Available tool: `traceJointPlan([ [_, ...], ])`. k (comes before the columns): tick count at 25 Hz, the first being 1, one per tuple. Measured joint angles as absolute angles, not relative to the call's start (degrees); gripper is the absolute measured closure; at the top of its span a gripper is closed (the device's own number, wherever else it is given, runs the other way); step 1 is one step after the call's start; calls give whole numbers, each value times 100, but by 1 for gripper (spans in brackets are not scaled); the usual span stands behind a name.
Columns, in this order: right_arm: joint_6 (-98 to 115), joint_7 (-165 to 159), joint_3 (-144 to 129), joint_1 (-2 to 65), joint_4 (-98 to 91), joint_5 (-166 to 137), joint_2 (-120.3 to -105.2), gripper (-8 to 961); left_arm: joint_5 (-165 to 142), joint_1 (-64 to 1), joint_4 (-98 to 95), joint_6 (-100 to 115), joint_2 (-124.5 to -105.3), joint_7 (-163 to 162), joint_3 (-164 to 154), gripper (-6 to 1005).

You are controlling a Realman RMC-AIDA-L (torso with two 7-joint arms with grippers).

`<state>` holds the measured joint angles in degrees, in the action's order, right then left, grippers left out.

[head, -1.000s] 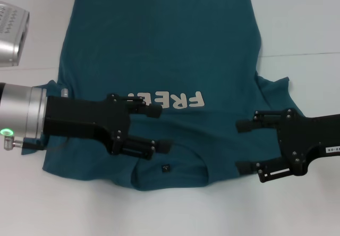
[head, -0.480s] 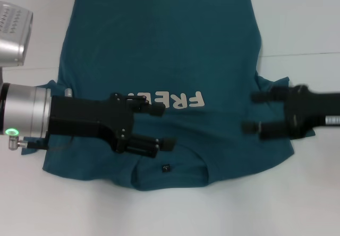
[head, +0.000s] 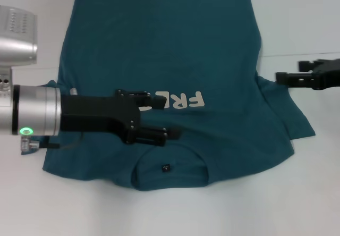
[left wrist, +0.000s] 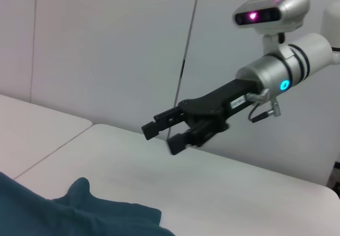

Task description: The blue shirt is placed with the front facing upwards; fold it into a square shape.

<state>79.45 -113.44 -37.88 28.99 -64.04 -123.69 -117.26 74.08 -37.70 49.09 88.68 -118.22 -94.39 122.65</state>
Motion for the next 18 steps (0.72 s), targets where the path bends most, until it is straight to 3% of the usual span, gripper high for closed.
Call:
traceJointPlan([
  [18,7566,-13734,-3484,3196,-6304,-14794,-11485,98,7411,-3838,4743,8778,-12101,-9647,12269,127],
])
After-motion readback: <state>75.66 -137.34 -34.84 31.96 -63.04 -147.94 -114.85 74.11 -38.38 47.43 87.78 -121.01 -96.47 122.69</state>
